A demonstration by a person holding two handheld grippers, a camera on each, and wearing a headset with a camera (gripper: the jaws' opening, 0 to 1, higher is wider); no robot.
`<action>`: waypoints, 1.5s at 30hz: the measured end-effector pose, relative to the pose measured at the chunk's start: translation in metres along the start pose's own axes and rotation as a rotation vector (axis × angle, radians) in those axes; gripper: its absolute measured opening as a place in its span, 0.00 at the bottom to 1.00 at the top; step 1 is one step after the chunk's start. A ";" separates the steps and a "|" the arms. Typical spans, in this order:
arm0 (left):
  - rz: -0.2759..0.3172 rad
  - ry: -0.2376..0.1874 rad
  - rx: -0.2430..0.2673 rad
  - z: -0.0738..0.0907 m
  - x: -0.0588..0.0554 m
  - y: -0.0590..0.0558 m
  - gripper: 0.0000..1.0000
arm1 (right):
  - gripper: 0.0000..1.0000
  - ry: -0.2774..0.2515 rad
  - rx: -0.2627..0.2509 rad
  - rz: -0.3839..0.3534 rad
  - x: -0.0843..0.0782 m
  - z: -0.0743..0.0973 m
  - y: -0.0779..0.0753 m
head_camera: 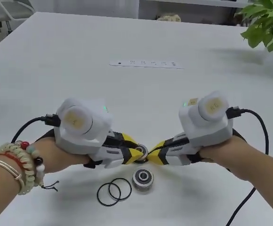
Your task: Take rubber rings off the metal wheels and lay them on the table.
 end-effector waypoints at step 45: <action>0.008 -0.022 0.013 -0.001 0.000 -0.001 0.08 | 0.00 -0.113 0.085 -0.342 0.007 0.012 -0.004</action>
Point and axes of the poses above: the centre of the closed fingertips' face, and the gripper's own axes: z roughly backward along the fingers, y roughly to its left, x roughly out of its top, the point moved 7 cm from there along z, roughly backward along the fingers, and after that the axes turned 4 degrees about y, right-handed, at the moved point
